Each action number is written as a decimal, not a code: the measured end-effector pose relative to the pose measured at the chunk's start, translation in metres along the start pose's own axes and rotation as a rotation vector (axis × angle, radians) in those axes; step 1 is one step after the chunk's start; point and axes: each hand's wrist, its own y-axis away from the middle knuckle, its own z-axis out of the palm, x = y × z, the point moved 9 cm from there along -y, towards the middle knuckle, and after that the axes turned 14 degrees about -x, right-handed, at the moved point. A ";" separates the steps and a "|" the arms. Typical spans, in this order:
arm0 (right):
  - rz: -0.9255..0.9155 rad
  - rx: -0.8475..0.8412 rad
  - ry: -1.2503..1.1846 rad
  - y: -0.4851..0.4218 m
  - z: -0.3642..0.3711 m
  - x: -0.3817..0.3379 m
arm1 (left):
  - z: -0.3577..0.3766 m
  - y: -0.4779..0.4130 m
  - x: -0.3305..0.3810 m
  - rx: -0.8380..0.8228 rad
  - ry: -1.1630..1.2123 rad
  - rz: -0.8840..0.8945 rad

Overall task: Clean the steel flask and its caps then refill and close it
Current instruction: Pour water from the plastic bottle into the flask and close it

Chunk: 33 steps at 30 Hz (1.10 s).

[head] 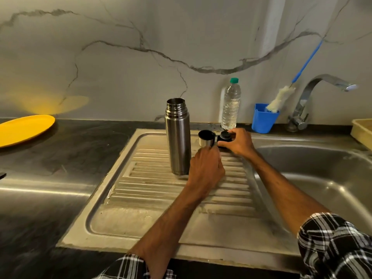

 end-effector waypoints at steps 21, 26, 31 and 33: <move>-0.012 -0.097 -0.020 0.095 0.001 0.008 | -0.001 -0.016 0.005 -0.014 0.035 -0.049; -0.004 0.003 -0.142 0.107 -0.014 0.010 | -0.002 -0.045 0.007 0.009 -0.087 -0.056; -0.026 0.103 -0.288 0.116 -0.026 0.014 | 0.005 -0.055 0.006 0.033 -0.267 -0.056; -0.020 0.131 -0.306 0.117 -0.030 0.015 | 0.005 -0.056 0.005 0.050 -0.291 -0.037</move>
